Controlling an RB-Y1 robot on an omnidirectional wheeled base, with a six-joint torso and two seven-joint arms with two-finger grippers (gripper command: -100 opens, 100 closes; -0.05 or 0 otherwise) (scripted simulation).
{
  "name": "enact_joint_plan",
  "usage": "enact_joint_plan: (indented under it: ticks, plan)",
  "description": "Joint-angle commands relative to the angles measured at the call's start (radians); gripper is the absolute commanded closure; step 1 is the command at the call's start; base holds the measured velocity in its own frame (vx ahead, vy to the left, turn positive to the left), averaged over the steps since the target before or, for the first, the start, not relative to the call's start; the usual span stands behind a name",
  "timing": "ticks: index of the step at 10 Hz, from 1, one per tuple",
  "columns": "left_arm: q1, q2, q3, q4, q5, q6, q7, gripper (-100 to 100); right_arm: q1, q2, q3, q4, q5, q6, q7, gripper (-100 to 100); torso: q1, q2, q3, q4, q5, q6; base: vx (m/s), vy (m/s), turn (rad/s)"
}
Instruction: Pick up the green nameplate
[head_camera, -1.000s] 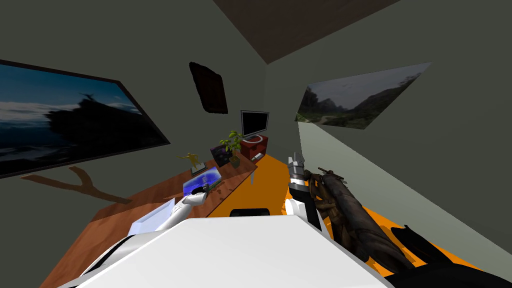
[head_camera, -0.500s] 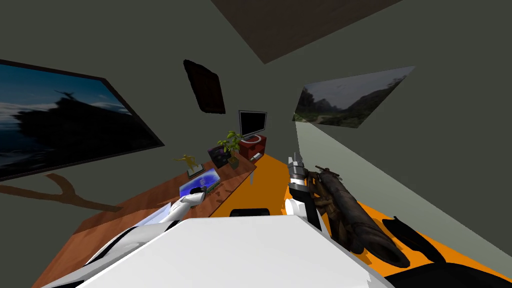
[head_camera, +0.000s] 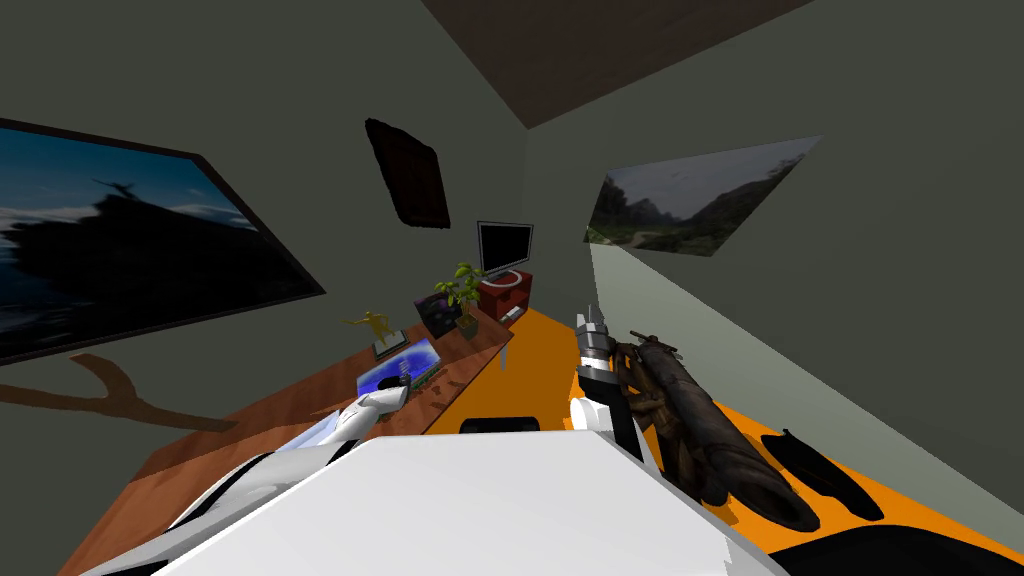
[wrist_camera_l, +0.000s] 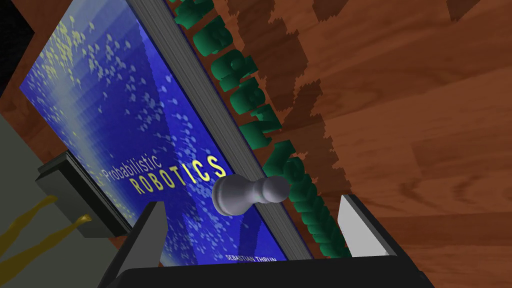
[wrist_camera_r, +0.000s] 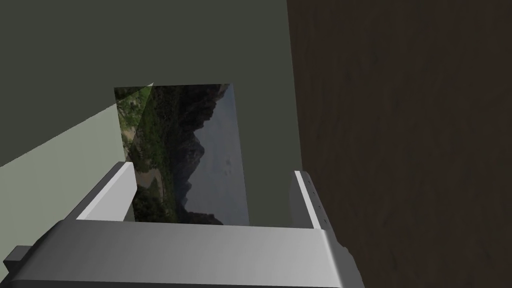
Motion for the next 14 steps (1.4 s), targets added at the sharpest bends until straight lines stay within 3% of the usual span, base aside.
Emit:
enact_joint_plan:
  ticks: [1, 4, 7, 8, 12, 13, 14]
  plan:
    - [0.007, -0.012, 0.003, 0.016, -0.015, -0.030, 0.004, -100, 0.000, 0.000, 0.000, 0.000, 0.000, 0.000, 0.000, 0, 0.000, 0.000, 0.000, 0.000, 0.000, 0.000, 0.103, 0.028, 0.030]
    - [0.024, -0.027, 0.004, 0.039, -0.025, -0.074, 0.003, -100, 0.000, 0.000, 0.000, 0.000, 0.000, 0.000, 0.000, 0, 0.001, -0.002, -0.001, 0.000, 0.000, 0.000, 0.075, 0.033, 0.018]
    - [0.018, -0.024, 0.001, 0.052, -0.019, -0.083, -0.001, -100, 0.000, 0.000, 0.000, 0.000, 0.000, 0.000, 0.000, 0, -0.001, 0.002, 0.001, 0.000, 0.000, 0.000, 0.021, 0.009, 0.001]
    - [0.019, -0.025, 0.002, 0.050, -0.020, -0.081, 0.000, 100, 0.000, 0.000, 0.000, 0.000, 0.000, 0.000, 0.000, 0, -0.001, 0.003, 0.001, 0.000, 0.000, 0.000, 0.000, 0.000, 0.000]
    - [0.018, -0.025, 0.002, 0.050, -0.020, -0.081, 0.000, 100, 0.000, 0.000, 0.000, 0.000, 0.000, 0.000, 0.000, 0, -0.001, 0.003, 0.002, 0.001, 0.000, 0.000, 0.000, 0.000, 0.000]
    - [0.018, -0.025, 0.002, 0.050, -0.020, -0.081, 0.000, 0, 0.000, 0.000, 0.000, 0.000, 0.000, 0.000, 0.000, 0, -0.001, 0.003, 0.002, 0.001, 0.000, 0.000, 0.000, 0.000, 0.000]
    - [0.014, -0.018, 0.003, 0.025, -0.019, -0.048, 0.004, 100, 0.000, 0.000, 0.000, 0.000, 0.000, 0.000, 0.000, 0, -0.001, 0.003, 0.002, 0.001, 0.000, 0.000, -0.067, -0.018, -0.029]
